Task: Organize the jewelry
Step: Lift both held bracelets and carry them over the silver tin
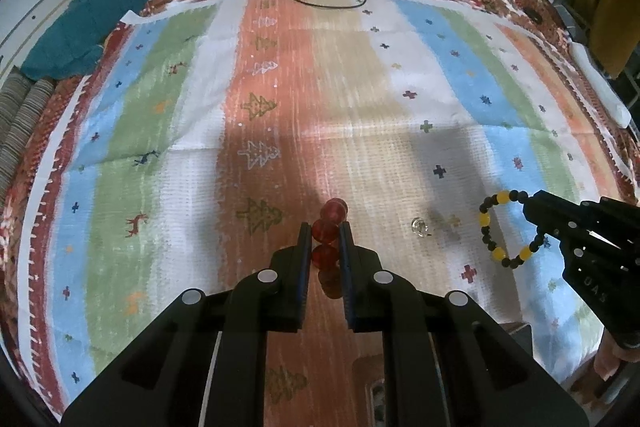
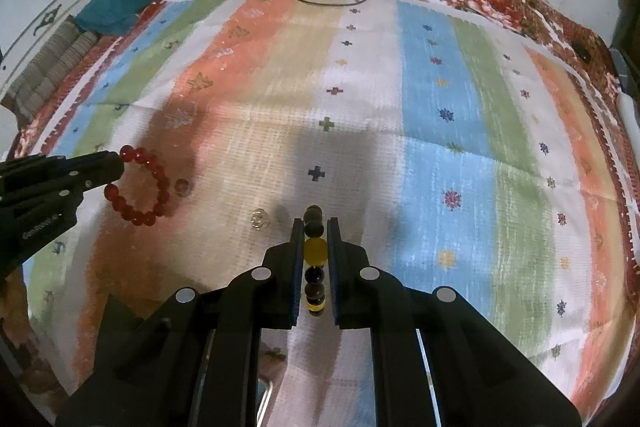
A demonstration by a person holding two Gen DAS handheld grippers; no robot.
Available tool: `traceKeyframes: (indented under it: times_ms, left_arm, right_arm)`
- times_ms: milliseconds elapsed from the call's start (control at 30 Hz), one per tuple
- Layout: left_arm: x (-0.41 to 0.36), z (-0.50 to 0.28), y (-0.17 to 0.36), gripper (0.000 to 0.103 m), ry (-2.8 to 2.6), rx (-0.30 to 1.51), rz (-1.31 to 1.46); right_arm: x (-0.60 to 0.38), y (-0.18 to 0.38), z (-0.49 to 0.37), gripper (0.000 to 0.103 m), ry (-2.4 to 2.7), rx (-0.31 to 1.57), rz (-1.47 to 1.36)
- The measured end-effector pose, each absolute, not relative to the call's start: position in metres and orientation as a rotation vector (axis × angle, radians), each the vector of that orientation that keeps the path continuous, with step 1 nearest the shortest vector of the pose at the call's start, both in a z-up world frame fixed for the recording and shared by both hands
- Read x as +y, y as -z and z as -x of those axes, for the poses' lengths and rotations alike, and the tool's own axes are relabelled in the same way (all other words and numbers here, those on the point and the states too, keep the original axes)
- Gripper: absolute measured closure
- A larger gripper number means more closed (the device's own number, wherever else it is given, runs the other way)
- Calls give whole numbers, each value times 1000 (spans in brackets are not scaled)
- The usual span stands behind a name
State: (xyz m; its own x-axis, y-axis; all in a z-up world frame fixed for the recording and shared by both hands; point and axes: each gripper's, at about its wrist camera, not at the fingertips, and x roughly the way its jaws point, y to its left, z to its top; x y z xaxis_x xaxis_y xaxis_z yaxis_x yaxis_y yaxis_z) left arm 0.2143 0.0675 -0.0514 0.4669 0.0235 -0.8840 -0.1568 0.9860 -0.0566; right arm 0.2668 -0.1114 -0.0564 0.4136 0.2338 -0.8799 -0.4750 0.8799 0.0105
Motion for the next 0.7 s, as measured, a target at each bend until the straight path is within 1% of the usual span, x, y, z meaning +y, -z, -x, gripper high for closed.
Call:
traceKeyframes:
  times_ms: [700]
  left_arm:
    - [48,-172,10,90,-54,987,170]
  right_arm:
    - [-115,18,-226,91,-497,970,205]
